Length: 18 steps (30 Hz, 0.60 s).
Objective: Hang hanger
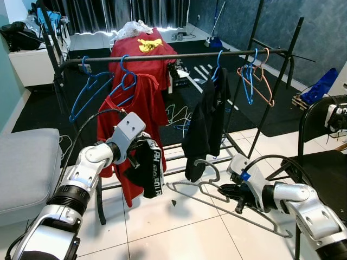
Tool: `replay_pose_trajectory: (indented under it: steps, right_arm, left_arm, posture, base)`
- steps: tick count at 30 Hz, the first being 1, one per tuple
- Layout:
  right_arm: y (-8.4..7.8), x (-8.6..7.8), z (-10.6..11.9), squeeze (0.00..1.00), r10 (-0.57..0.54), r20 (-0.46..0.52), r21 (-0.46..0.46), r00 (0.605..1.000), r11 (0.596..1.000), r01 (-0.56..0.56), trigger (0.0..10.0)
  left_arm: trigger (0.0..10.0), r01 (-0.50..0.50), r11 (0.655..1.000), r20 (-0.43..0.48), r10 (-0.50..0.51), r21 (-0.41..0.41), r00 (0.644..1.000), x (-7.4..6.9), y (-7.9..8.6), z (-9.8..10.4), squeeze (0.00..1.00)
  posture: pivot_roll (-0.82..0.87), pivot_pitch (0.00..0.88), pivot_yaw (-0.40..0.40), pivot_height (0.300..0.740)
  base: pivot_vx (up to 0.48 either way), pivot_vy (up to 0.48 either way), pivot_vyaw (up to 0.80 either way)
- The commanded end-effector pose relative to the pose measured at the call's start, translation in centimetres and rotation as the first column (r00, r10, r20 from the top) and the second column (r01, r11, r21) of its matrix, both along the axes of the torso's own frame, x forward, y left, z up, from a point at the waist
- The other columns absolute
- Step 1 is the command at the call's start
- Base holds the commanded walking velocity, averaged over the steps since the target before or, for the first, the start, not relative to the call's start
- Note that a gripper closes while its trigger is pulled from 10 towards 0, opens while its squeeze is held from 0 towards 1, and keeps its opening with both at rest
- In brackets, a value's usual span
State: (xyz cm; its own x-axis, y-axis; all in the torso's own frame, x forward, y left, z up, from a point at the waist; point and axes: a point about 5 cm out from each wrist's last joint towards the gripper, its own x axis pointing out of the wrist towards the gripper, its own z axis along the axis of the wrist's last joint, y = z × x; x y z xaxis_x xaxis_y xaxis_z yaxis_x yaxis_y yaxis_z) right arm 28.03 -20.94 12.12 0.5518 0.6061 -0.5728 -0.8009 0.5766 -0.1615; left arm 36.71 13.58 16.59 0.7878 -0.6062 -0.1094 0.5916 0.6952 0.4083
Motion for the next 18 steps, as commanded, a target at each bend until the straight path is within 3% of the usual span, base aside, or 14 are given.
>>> replay_pose_trajectory:
  steps: [1, 18]
  right_arm:
    - [0.16, 0.19, 0.25, 0.00, 0.006, 0.014, 0.013, 1.000, 1.000, -0.006, 10.0]
    - [0.19, 0.48, 0.24, 0.00, 0.006, 0.022, 0.017, 1.000, 1.000, -0.007, 10.0]
  left_arm:
    - [10.0, 0.001, 1.000, -0.019, -0.001, -0.002, 1.000, -0.17, -0.01, -0.36, 0.00]
    - [10.0, 0.038, 0.999, -0.028, -0.038, -0.010, 0.999, -0.51, -0.57, -0.32, 0.00]
  posture:
    - [-0.11, 0.000, 0.017, 0.740]
    - [-0.10, 0.000, 0.021, 0.740]
  base:
    - [0.000, 0.000, 0.00]
    - [0.000, 0.000, 0.00]
